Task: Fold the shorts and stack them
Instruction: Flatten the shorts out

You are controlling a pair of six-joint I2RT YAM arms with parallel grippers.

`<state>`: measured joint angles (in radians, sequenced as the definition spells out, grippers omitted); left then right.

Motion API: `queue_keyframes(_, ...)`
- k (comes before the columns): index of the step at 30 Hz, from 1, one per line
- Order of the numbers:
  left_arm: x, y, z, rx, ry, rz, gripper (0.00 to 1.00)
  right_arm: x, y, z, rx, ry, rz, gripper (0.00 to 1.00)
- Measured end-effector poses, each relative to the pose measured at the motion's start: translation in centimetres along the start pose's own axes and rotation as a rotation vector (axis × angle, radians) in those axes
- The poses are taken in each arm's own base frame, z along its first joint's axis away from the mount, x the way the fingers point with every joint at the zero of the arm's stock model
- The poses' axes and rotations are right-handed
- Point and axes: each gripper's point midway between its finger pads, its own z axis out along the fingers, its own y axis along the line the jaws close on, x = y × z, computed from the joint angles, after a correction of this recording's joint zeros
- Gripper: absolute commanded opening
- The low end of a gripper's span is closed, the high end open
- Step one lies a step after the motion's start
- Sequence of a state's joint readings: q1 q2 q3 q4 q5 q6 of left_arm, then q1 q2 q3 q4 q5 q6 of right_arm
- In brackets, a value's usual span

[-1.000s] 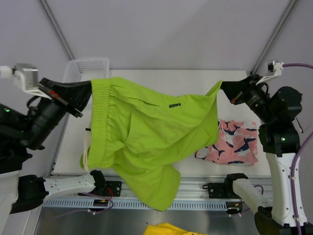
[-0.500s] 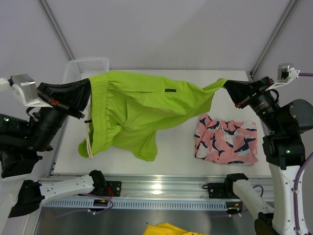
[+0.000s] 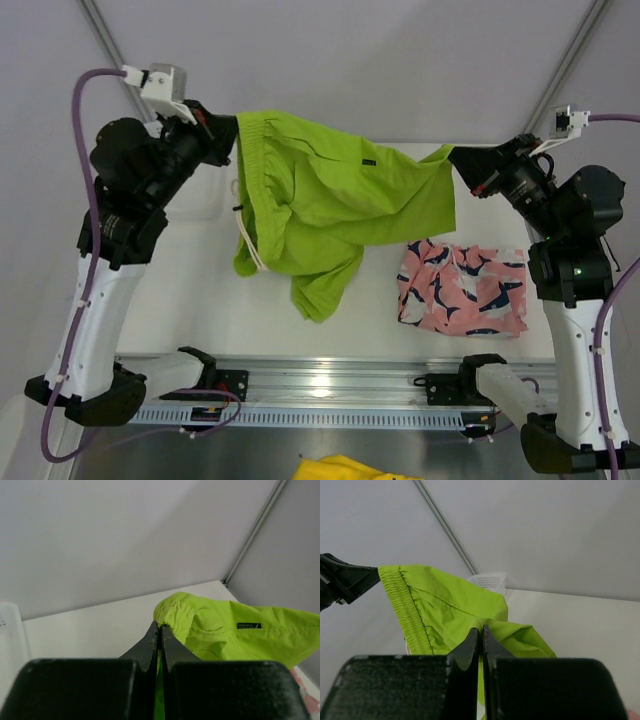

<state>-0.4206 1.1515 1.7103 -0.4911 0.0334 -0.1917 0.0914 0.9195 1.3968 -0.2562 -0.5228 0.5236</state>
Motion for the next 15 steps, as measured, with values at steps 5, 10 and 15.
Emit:
queue_keyframes(5,-4.0,0.7,-1.8,0.016,-0.081,-0.064,0.00,-2.6,0.9,1.2,-0.010,-0.011,-0.019,0.00)
queue_keyframes(10,-7.5,-2.5,-6.9,0.139,-0.204,-0.070,0.00,-5.3,3.9,-0.7,-0.054,-0.081,-0.072,0.00)
queue_keyframes(15,-10.5,-6.0,-15.4,0.281,-0.409,-0.024,0.00,-7.8,9.1,-6.0,-0.126,-0.198,-0.155,0.00)
